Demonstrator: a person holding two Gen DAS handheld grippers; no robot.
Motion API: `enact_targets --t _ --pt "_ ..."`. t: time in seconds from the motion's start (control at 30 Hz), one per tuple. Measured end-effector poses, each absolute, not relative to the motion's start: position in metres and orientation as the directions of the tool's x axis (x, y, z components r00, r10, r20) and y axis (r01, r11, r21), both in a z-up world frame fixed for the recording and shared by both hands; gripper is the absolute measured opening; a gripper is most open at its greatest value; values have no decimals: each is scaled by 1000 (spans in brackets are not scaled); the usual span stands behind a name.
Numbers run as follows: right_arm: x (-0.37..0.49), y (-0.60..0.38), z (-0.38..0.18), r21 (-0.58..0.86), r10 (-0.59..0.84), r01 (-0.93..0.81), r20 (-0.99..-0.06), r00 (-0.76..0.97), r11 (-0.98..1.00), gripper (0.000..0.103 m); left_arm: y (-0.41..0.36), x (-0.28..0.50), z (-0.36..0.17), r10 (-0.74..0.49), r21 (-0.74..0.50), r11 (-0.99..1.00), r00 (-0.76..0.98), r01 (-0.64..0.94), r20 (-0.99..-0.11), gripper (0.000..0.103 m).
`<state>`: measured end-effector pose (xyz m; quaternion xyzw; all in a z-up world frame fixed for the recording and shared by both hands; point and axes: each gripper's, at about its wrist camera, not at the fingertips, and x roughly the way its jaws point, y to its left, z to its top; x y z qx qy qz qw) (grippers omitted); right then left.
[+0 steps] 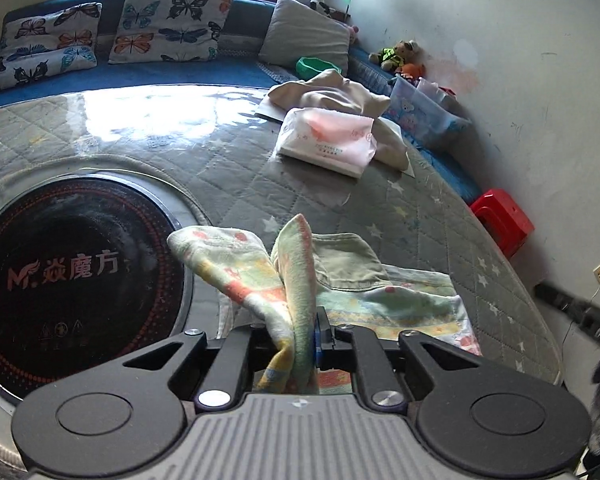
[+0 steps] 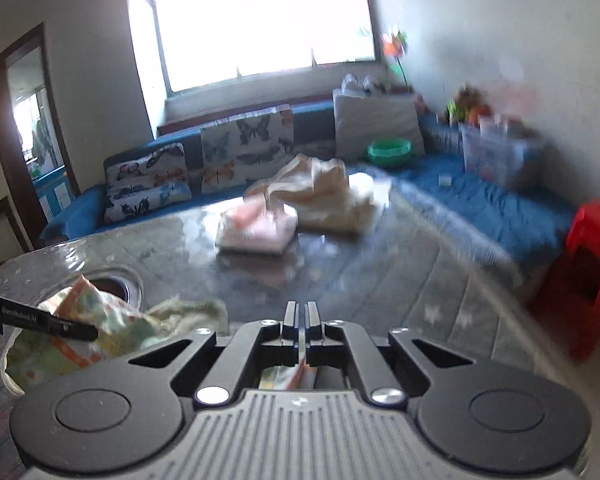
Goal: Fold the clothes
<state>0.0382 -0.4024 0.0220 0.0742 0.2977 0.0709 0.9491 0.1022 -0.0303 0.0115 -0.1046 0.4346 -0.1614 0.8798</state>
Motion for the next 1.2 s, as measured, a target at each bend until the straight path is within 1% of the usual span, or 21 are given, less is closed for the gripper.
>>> enact_targets --t 0.07,0.13,0.27,0.33,0.43,0.47,0.5,0.53,0.57,0.6,0.77,1.0,1.1,1.2 --pt "42 -401 8 192 189 -92 -582 791 977 14 -27 102 11 -365 -318 930 570 184 -736 12" --pt "47 -395 -8 203 204 -99 -610 766 974 29 -23 102 10 -353 -312 934 569 171 -743 12" --pt "61 -385 -37 232 215 -79 -650 728 969 37 -19 106 5 -338 -303 940 564 158 -753 12" --pt "68 -382 -47 240 211 -64 -660 722 969 43 -18 107 3 -335 -303 941 560 153 -758 12" --pt "74 -379 -56 250 207 -48 -663 719 967 44 -17 109 -1 -329 -295 943 554 153 -764 12" --pt "74 -377 -57 242 203 -52 -661 722 969 43 -17 110 -2 -327 -293 944 553 153 -766 12" --pt "74 -375 -57 241 206 -55 -661 722 969 38 -17 111 -3 -326 -291 945 551 153 -769 12" --pt "74 -374 -57 253 219 -61 -660 718 965 20 -18 111 -4 -324 -289 945 549 152 -771 12" --pt "74 -373 -57 263 229 -66 -659 716 962 13 -18 112 -5 -324 -289 945 548 152 -772 12" --pt "73 -373 -55 262 230 -69 -654 721 963 10 -19 111 -5 -324 -289 945 548 153 -771 12" --pt "59 -374 -24 234 223 -100 -587 779 967 7 -26 113 -1 -345 -299 938 545 174 -765 12" --pt "35 -383 26 114 144 -100 -497 856 988 7 -58 118 2 -403 -323 915 526 242 -749 12" --pt "32 -390 31 86 103 -70 -488 867 994 7 -73 120 3 -423 -329 906 515 267 -746 12" --pt "29 -400 29 91 72 -30 -494 866 995 7 -88 121 4 -428 -312 901 510 300 -746 12"
